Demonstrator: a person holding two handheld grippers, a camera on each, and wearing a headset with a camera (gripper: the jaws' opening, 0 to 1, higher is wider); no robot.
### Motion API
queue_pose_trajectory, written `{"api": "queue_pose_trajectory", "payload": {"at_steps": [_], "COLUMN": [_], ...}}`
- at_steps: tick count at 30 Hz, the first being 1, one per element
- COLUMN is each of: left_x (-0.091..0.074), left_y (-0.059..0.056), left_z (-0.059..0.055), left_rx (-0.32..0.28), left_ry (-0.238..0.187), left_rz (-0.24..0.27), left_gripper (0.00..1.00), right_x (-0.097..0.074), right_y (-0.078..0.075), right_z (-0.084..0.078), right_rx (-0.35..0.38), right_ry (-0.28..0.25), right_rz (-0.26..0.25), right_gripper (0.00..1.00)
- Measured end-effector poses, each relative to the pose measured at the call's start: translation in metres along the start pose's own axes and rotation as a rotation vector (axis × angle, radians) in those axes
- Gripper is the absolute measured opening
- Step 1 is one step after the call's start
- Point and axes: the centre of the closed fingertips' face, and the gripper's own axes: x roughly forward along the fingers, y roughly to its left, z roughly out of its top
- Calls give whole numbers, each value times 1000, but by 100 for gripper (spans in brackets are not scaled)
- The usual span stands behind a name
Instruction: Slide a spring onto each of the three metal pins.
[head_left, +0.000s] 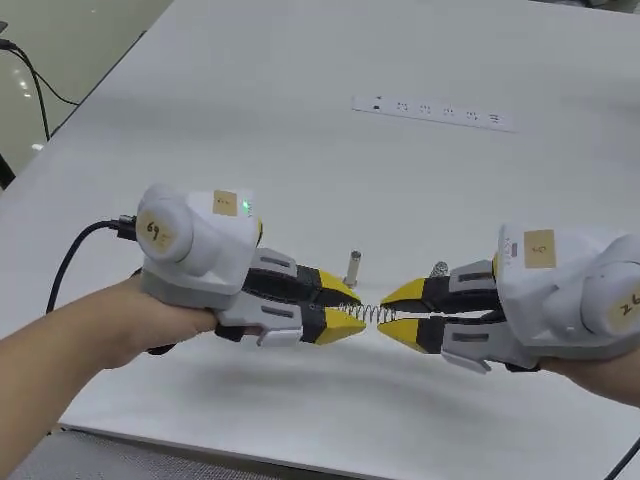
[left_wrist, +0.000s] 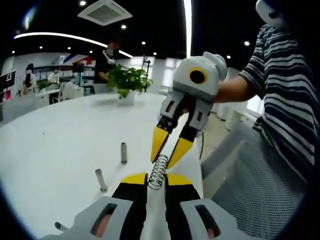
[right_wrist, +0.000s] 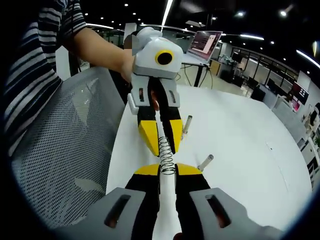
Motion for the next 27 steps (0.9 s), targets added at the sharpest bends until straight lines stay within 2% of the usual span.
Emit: {"api": "queue_pose_trajectory", "payload": {"at_steps": [7,11,16,21,25,27], "left_x": [1,1,3,3,3,3], "left_y": [-2,-5,-10,-10,-11,-12], "left_z": [2,3,3,2,3,3], "left_rx": [11,13,12,13,12,14], "left_ry": [2,6,13,16,14,16], "left_rz": [-9,-28,-52,-55,-67,-71], "left_gripper": [3,3,3,3,3,2], "right_x": [-1,-2,-4,-5,-5,-3], "right_y": [1,2,4,3,4,5], "right_z": [-1,-1,-2,-10,-7,-6], "right_rx": [6,40,28,45,76,80], "right_ry": [0,-15,-15,-9,-35,-38], "right_rz": [6,17,27,18,28,33], "right_gripper": [7,8,9,10,12,10]}}
